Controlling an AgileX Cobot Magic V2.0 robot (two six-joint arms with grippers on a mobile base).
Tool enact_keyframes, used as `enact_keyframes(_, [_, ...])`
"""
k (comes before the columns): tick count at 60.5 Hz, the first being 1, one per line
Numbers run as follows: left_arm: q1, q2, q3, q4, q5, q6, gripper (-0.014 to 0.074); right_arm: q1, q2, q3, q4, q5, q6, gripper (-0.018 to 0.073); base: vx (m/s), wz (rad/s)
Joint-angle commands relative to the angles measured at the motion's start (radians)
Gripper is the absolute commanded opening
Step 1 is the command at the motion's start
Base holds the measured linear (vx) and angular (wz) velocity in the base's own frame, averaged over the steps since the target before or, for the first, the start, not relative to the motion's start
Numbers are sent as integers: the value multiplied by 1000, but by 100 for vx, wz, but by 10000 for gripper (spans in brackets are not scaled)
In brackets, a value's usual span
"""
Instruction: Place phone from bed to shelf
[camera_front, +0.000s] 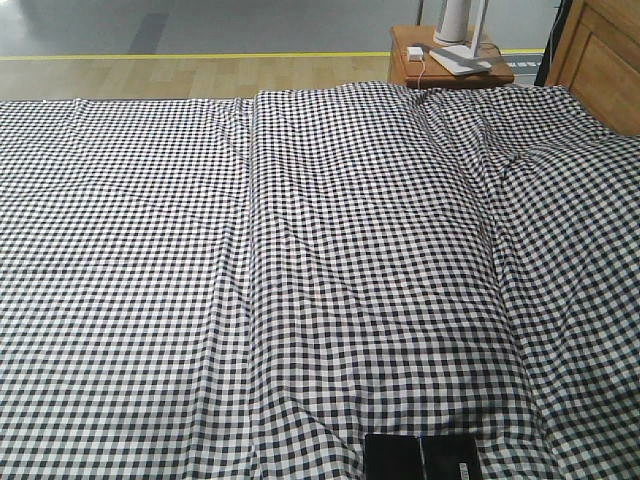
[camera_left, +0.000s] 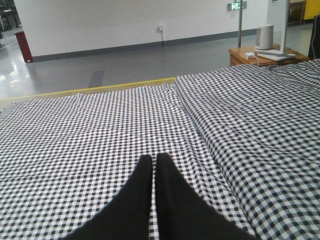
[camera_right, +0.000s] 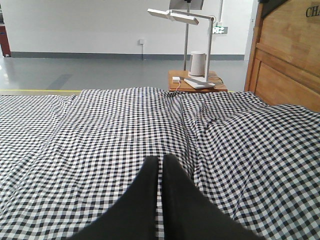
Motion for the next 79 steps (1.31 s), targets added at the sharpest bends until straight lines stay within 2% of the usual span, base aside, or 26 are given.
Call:
enact_keyframes(1, [-2,-10,-26,-5,-73,-4,1,-4,-11,6,-11,-79,-6,-3,0,0])
enact_keyframes(79, [-2,-10,-26,-5,-73,-4,1,-4,-11,6,-11,-99,-6,-3,0,0])
